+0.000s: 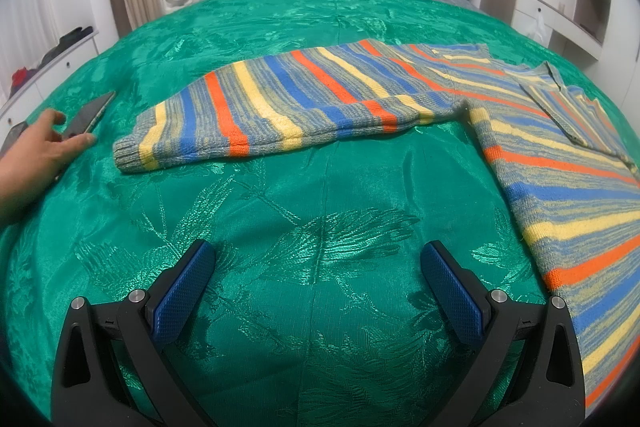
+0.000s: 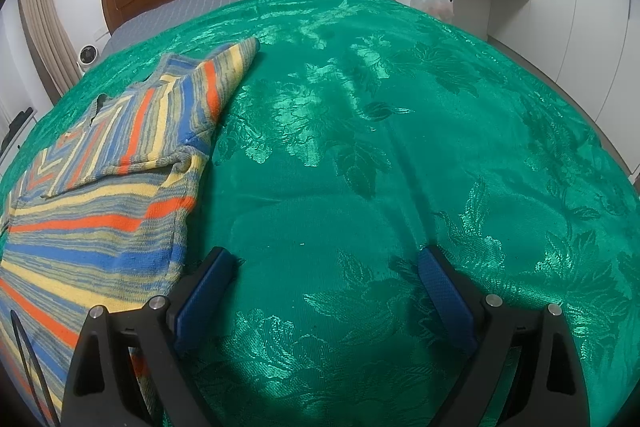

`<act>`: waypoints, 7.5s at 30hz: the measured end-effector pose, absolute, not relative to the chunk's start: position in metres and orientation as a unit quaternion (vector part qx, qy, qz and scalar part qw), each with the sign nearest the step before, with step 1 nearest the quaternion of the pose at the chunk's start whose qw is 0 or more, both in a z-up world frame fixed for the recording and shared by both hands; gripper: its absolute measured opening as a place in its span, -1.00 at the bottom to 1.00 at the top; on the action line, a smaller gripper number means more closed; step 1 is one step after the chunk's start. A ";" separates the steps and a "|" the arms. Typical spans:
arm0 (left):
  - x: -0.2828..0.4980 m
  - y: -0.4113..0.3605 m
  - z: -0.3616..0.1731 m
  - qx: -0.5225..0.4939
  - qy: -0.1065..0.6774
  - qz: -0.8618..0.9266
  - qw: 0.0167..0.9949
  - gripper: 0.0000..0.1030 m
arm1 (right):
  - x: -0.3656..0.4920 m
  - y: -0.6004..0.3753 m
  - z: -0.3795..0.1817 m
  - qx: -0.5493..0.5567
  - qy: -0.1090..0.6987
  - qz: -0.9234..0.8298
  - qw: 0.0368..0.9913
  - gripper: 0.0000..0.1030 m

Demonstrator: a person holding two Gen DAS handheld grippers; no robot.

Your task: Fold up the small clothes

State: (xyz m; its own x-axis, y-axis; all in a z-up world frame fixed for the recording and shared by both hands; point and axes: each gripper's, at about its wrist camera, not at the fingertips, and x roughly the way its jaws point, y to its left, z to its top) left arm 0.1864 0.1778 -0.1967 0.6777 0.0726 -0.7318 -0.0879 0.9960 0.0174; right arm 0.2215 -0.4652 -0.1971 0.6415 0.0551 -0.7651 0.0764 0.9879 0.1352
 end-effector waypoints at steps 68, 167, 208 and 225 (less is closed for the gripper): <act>0.186 0.178 -0.197 -0.010 0.398 0.044 0.916 0.99 | 0.221 -0.468 -0.197 0.087 0.420 0.001 0.903 0.89; 0.347 -0.087 -0.076 0.032 0.502 -0.222 0.835 0.10 | 0.188 -0.477 -0.200 0.035 0.409 0.043 0.911 1.00; 0.149 0.136 -0.143 -0.074 0.436 0.028 0.896 0.88 | 0.187 -0.480 -0.196 0.041 0.415 0.048 0.908 0.99; 0.099 0.161 -0.201 -0.050 0.389 0.081 0.916 0.99 | 0.057 -0.512 -0.034 -0.116 0.288 -0.015 0.950 0.99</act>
